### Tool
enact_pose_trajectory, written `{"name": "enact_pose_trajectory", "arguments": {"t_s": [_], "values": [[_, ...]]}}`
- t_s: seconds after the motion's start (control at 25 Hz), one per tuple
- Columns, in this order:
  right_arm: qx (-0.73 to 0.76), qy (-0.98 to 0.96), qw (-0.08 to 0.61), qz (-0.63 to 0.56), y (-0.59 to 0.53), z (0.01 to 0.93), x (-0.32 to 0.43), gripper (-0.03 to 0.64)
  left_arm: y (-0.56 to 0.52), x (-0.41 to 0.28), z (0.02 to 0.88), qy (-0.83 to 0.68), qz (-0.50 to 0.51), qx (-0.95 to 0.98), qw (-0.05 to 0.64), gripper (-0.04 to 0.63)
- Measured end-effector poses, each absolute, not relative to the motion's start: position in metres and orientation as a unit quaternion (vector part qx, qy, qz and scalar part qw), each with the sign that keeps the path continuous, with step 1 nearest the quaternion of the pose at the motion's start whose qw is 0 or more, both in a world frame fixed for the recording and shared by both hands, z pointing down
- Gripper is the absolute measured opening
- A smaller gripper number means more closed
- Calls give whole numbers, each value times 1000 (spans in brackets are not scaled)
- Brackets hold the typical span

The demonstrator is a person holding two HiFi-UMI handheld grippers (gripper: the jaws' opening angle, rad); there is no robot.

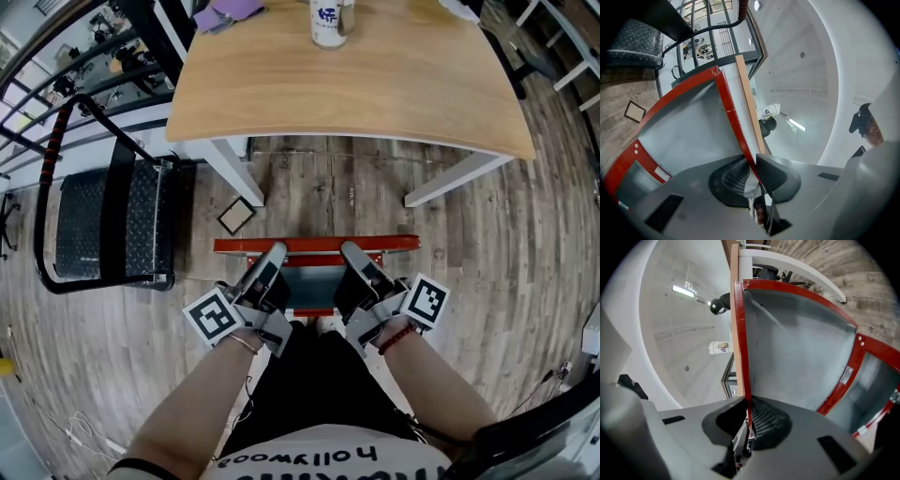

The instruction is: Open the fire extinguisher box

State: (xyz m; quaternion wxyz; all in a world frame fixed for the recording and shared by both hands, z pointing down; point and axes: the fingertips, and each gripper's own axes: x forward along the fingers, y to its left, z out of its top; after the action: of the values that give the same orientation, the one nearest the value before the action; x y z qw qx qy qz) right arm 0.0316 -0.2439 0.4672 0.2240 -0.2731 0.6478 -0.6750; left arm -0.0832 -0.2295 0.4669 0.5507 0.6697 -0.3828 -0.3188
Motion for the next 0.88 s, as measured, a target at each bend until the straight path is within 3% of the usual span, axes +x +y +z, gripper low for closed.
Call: {"name": "enact_pose_trajectory", "arguments": {"t_s": [0.88], "values": [[-325,629,271,-652,-282,473,26,29,-264,-86,472,-319,-291,647,628,37]]}}
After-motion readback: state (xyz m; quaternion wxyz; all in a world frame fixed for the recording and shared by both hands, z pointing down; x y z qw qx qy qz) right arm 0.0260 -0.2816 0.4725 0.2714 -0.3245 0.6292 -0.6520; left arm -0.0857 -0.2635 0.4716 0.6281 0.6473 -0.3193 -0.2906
